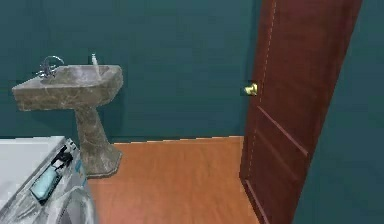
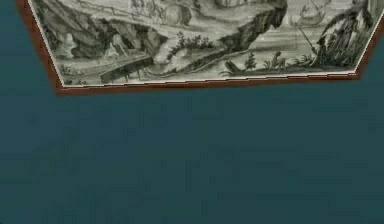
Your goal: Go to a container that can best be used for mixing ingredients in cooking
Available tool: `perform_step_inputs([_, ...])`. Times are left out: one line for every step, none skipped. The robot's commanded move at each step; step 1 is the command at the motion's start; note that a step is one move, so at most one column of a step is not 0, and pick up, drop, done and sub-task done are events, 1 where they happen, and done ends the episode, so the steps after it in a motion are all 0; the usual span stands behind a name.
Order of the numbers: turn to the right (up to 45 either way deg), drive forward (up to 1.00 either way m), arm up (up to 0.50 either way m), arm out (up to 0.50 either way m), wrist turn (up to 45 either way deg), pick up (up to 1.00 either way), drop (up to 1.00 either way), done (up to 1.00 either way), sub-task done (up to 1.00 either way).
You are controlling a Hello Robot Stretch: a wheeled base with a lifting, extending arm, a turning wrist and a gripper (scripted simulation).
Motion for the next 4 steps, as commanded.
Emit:
perform_step_inputs([-12.0, 0.0, 0.0, 0.0, 0.0, 0.0, 0.0, 0.0, 0.0])
perform_step_inputs([0.0, 1.0, 0.0, 0.0, 0.0, 0.0, 0.0, 0.0, 0.0])
perform_step_inputs([-33.0, 0.0, 0.0, 0.0, 0.0, 0.0, 0.0, 0.0, 0.0])
perform_step_inputs([0.0, 0.05, 0.0, 0.0, 0.0, 0.0, 0.0, 0.0, 0.0])
